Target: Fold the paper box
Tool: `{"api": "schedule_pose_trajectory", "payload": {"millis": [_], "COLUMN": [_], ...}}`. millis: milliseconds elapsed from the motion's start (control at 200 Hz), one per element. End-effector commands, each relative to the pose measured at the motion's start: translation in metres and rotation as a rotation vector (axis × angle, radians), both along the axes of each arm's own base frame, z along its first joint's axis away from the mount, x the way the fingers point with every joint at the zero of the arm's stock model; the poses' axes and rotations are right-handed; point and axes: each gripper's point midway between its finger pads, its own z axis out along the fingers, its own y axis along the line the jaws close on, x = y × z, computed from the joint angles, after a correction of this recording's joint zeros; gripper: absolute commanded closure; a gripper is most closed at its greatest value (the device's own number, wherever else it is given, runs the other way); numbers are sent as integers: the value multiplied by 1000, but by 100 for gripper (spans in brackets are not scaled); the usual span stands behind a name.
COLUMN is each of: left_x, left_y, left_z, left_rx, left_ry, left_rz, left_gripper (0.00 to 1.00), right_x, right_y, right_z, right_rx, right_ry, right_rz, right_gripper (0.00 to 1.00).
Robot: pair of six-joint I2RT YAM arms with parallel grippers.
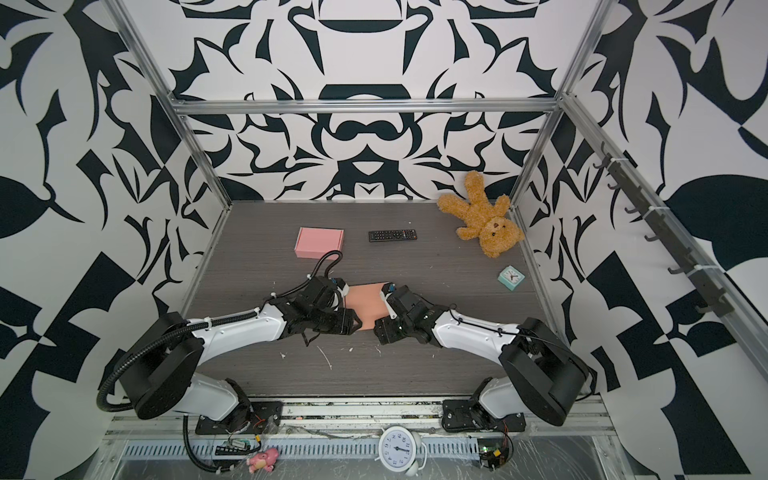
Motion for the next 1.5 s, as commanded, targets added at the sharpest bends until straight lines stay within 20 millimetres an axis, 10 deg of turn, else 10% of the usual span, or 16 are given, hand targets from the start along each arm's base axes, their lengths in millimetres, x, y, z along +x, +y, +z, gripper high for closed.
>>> {"api": "schedule_pose_trajectory", "payload": {"millis": [0, 1495], "left_x": [0, -3], "left_y": [2, 12], "left_z": [-8, -8], "left_rx": [21, 30], "left_ry": [-2, -15], "left_rz": [5, 56], "left_gripper": [35, 43], "right_x": [11, 28], "right_y": [7, -6], "right_z": [16, 24], "right_rx": [17, -21], "right_ry": [-62, -152], "right_rz": [1, -83], "right_gripper": [24, 21]}}
